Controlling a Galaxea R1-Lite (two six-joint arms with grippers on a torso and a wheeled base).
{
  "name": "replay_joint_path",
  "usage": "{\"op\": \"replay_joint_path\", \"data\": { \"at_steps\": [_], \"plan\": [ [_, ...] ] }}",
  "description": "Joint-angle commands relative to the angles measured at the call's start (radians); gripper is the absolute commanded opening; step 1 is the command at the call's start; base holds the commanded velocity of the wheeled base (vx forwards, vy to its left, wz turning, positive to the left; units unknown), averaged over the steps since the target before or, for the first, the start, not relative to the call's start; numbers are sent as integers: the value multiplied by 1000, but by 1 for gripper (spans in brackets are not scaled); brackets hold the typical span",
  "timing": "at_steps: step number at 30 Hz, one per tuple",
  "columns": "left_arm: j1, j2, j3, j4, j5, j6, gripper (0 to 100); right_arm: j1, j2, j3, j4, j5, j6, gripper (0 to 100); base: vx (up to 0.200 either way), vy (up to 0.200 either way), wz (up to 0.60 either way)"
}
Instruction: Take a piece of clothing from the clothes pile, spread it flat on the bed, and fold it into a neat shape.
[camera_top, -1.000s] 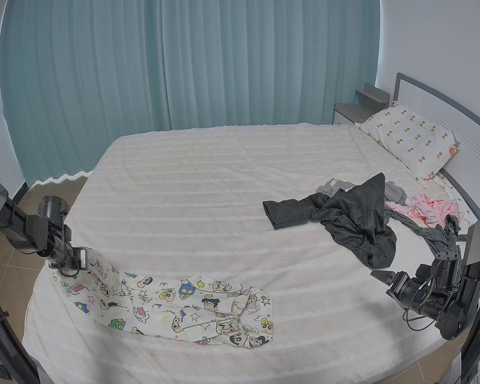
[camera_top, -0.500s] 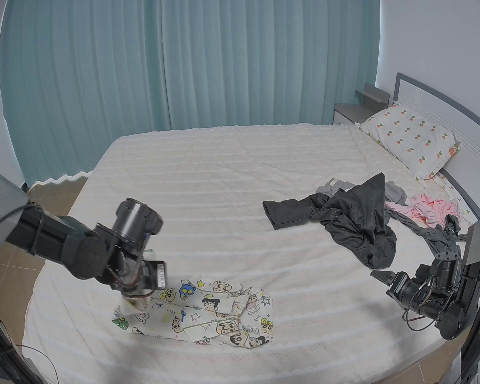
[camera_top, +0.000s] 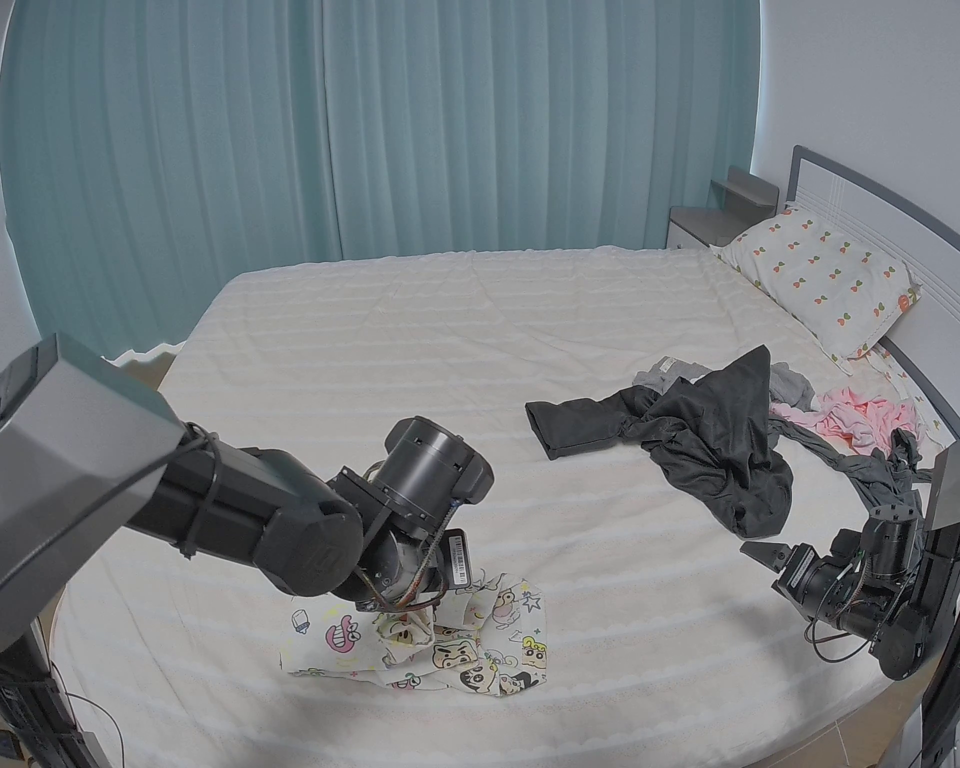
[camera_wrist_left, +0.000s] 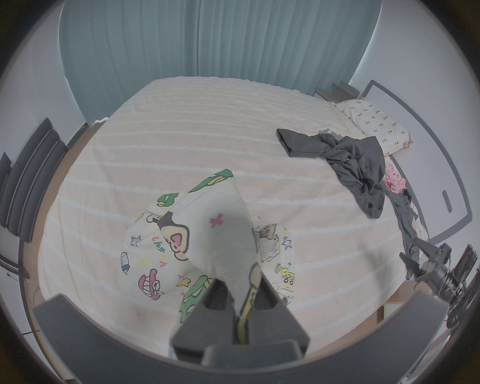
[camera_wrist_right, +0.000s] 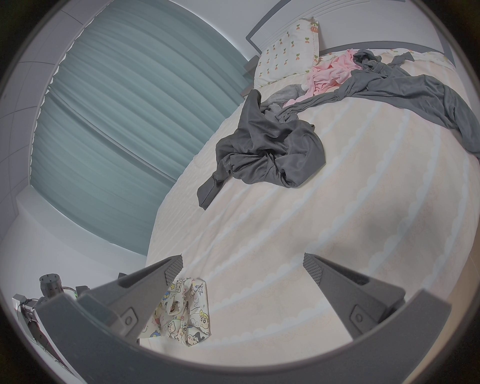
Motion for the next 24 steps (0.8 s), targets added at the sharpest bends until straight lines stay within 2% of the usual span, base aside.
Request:
{"op": "replay_joint_path", "data": {
  "at_steps": [1, 6, 7, 14, 19, 24],
  "plan": [
    [-13, 42, -25, -4, -3, -1, 0, 1, 3, 18, -10, 0, 0, 100, 0, 0, 0],
    [-16, 59, -47, -24, -6, -4, 0, 2, 6, 18, -10, 0, -1, 100, 0, 0, 0],
    [-17, 61, -48, -30, -9, -4, 100, 1, 6, 18, -10, 0, -1, 100, 0, 0, 0],
    [-57, 68, -48, -43, -4, -31, 100, 2, 8, 18, -9, 0, -1, 100, 0, 0, 0],
    [-32, 16, -36, -37, -6, -38, 100, 2, 9, 18, -9, 1, -1, 100, 0, 0, 0],
    [20, -137, 127, -72, -75, -39, 100, 9, 9, 18, -9, 3, -1, 100, 0, 0, 0]
  ]
}}
